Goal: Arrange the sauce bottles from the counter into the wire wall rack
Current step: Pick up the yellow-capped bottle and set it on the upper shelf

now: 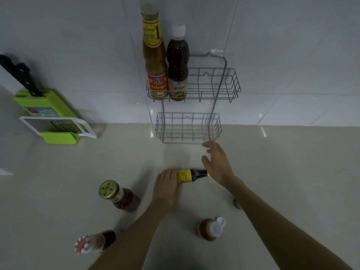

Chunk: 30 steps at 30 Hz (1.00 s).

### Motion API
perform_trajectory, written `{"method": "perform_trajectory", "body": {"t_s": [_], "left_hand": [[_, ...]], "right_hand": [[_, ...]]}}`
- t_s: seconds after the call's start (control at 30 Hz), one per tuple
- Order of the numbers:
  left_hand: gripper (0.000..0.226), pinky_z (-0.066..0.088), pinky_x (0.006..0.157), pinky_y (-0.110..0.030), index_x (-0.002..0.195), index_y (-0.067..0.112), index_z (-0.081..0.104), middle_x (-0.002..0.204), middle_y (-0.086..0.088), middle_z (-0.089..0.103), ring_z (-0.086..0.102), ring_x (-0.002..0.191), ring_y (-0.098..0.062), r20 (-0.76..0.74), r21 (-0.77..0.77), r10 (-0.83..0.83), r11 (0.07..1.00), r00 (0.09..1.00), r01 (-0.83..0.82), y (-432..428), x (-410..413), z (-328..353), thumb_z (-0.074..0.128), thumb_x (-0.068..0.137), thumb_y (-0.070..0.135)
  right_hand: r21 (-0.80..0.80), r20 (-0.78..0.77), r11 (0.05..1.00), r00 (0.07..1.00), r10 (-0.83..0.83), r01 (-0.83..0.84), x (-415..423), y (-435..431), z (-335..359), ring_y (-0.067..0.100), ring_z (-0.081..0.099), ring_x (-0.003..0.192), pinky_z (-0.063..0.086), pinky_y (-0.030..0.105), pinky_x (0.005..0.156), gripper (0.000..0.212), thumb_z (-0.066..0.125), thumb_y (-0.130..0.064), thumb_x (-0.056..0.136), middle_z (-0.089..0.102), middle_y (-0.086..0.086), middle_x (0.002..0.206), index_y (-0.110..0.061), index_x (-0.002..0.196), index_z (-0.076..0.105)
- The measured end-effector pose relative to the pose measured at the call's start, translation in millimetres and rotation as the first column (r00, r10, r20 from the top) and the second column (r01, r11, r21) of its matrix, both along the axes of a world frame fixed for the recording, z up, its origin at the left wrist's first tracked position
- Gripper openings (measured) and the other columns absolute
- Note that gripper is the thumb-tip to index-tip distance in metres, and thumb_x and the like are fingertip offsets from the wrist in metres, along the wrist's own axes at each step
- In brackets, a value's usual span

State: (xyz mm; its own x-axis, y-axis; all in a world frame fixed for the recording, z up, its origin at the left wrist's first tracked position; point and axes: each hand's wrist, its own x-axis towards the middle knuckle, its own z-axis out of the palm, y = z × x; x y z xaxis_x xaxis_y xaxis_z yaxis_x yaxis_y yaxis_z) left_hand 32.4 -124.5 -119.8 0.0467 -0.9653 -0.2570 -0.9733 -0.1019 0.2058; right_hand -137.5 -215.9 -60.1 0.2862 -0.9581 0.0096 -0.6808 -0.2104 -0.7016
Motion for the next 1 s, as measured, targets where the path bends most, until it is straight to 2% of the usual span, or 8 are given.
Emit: {"method": "perform_trajectory", "body": {"t_s": [0.13, 0.27, 0.4, 0.47, 0.53, 0.63, 0.87, 1.0], "left_hand": [[0.05, 0.037, 0.102, -0.036, 0.14, 0.011, 0.037, 0.139, -0.01, 0.044, 0.043, 0.125, -0.029, 0.029, 0.028, -0.043, 0.999, 0.999, 0.042, -15.2, 3.1, 1.4, 0.049, 0.091, 0.008], [0.045, 0.044, 0.095, -0.037, 0.133, 0.008, 0.051, 0.126, -0.014, 0.058, 0.055, 0.115, -0.031, -0.355, 0.176, 0.232, 0.968, 0.906, -0.179, -19.5, 8.9, 3.6, 0.055, 0.092, 0.028], [0.015, 0.051, 0.078, -0.035, 0.102, 0.007, 0.064, 0.093, -0.009, 0.065, 0.061, 0.082, -0.019, -0.838, 0.43, 0.486, 0.868, 0.249, -0.25, -9.9, 8.2, 27.1, 0.056, 0.096, 0.018], [0.018, 0.055, 0.075, -0.03, 0.106, 0.007, 0.064, 0.092, -0.008, 0.069, 0.066, 0.081, -0.018, -0.886, 0.459, 0.464, 0.873, -0.008, -0.163, -8.0, 6.6, 44.9, 0.049, 0.099, 0.012], [0.025, 0.058, 0.078, -0.029, 0.115, 0.008, 0.064, 0.097, -0.005, 0.074, 0.07, 0.087, -0.015, -0.889, 0.454, 0.443, 0.887, -0.118, -0.084, -10.4, 4.3, 64.6, 0.044, 0.1, 0.011], [0.027, 0.056, 0.082, -0.024, 0.116, 0.01, 0.064, 0.105, -0.003, 0.074, 0.069, 0.096, -0.013, -0.908, 0.398, 0.385, 0.916, -0.166, -0.048, -17.1, 2.7, 91.6, 0.042, 0.101, 0.011], [0.03, 0.053, 0.094, -0.025, 0.121, 0.01, 0.061, 0.112, -0.001, 0.072, 0.066, 0.105, -0.014, -0.978, 0.162, 0.142, 0.978, -0.154, -0.128, -43.3, 2.2, 151.0, 0.049, 0.095, 0.017], [0.042, 0.044, 0.105, -0.03, 0.134, 0.016, 0.05, 0.127, 0.001, 0.062, 0.057, 0.122, -0.016, -0.994, -0.015, 0.029, 0.925, 0.109, -0.38, -70.7, 5.2, 190.1, 0.054, 0.095, 0.032]], "right_hand": [[0.089, -0.006, 0.995, 0.999, -0.048, 0.048, -9.2, 1.0, -5.5, 0.028, 0.05, 0.119, 0.045, 0.037, 0.097, 0.04, 0.057, -0.007, 0.089, 0.052, 0.01, 0.131, -0.01, 0.127, 0.047], [0.184, 0.073, 0.961, 0.972, -0.225, 0.208, -10.9, -4.2, -5.1, 0.027, 0.053, 0.116, 0.047, 0.037, 0.094, 0.041, 0.06, -0.009, 0.088, 0.053, 0.011, 0.131, -0.008, 0.127, 0.046], [0.363, 0.242, 0.842, 0.832, -0.499, 0.399, -5.9, -1.1, 3.9, 0.022, 0.054, 0.112, 0.047, 0.035, 0.09, 0.043, 0.062, -0.016, 0.089, 0.055, 0.006, 0.127, -0.007, 0.128, 0.046], [0.535, 0.359, 0.817, 0.818, -0.449, 0.214, -4.7, -0.2, 11.4, 0.02, 0.055, 0.116, 0.047, 0.035, 0.095, 0.044, 0.065, -0.028, 0.089, 0.06, 0.002, 0.123, -0.009, 0.127, 0.052], [0.594, 0.56, 0.794, 0.775, -0.292, -0.13, -5.0, 1.6, 23.3, 0.019, 0.055, 0.123, 0.045, 0.039, 0.102, 0.041, 0.059, -0.037, 0.093, 0.064, 0.002, 0.126, -0.012, 0.126, 0.059], [0.467, 0.707, 0.817, 0.698, -0.115, -0.338, -6.0, -1.6, 56.9, 0.019, 0.06, 0.12, 0.047, 0.036, 0.101, 0.037, 0.053, -0.029, 0.095, 0.066, 0.006, 0.126, -0.011, 0.127, 0.06], [0.2, 0.643, 0.919, 0.753, 0.14, -0.341, -2.0, -20.8, 155.9, 0.021, 0.067, 0.107, 0.056, 0.034, 0.089, 0.037, 0.061, -0.025, 0.088, 0.067, 0.01, 0.119, -0.009, 0.121, 0.059], [0.024, 0.65, 0.996, 0.758, 0.052, -0.088, 13.8, -50.1, 202.6, 0.022, 0.069, 0.097, 0.058, 0.039, 0.081, 0.038, 0.076, -0.025, 0.079, 0.064, 0.004, 0.112, -0.014, 0.11, 0.057]]}}
